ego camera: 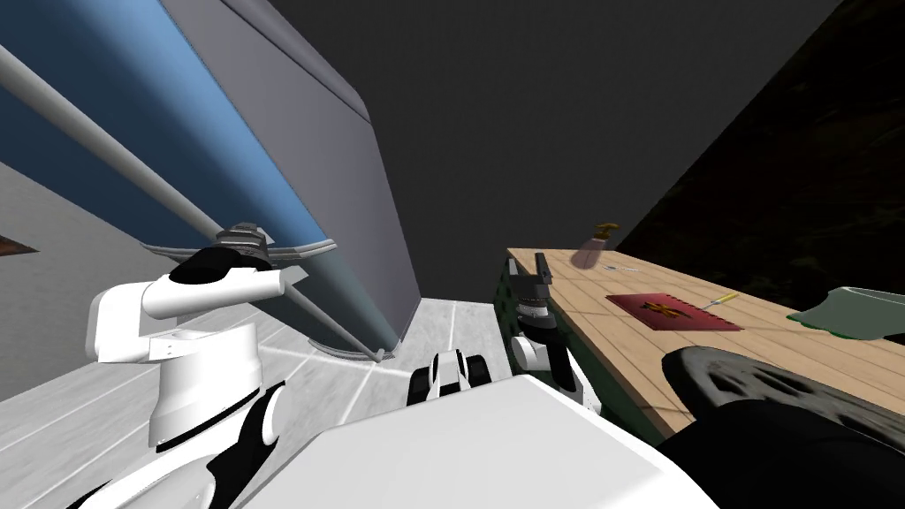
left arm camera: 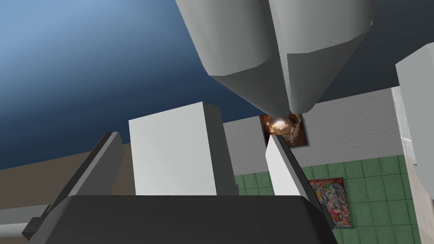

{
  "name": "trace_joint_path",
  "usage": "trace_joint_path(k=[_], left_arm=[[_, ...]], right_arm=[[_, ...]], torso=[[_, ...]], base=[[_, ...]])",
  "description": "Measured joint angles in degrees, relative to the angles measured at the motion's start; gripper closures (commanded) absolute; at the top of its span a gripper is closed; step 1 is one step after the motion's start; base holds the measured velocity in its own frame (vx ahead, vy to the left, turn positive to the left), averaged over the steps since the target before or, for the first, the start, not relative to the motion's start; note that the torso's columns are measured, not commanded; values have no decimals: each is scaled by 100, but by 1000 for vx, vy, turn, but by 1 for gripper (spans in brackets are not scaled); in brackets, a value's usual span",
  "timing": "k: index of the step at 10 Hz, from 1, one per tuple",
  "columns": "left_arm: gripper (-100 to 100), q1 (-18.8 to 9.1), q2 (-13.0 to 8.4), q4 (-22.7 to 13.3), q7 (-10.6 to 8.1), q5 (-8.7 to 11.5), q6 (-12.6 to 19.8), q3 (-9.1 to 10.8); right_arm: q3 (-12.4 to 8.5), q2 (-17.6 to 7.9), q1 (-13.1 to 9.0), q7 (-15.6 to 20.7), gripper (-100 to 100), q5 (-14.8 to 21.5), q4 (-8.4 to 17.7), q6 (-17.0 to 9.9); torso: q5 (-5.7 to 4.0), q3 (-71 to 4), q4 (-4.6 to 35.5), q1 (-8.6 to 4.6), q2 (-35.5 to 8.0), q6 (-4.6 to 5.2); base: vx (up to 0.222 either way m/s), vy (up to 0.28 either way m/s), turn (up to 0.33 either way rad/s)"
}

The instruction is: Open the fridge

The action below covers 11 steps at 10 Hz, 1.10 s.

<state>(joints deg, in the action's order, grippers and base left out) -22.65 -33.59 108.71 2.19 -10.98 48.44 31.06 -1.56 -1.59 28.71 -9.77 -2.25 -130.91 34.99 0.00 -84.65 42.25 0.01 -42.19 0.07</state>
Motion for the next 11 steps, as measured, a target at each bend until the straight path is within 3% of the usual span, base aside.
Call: trace_joint_path(k=[1,2,5,7,11], left_arm=[[-100,12,-9,-111,2,-15,-63,76],[100,18,-7,-120,3,-15,-71,82],[100,110,101,234,-22,58,124,-183],[100,281,161,669,-21,175,325,-311],[100,454,370,1368,-45,198,636,-688]], right_arm=[[-1,0,1,0,0,0,0,0],[-1,0,2,0,0,0,0,0],[-2,-1,5,0,0,0,-1,1],[-2,-1,4,0,0,0,-1,1],[-2,-1,4,0,0,0,-1,1]], torso=[[1,-3,-4,5,5,2],[2,-6,-4,7,13,-5],[29,-26,-26,52,44,-21],[35,-20,-29,60,35,-17],[47,-20,-43,53,44,-17]], base=[[-34,-6,-8],[63,31,306],[113,18,198],[106,37,186],[101,29,204]])
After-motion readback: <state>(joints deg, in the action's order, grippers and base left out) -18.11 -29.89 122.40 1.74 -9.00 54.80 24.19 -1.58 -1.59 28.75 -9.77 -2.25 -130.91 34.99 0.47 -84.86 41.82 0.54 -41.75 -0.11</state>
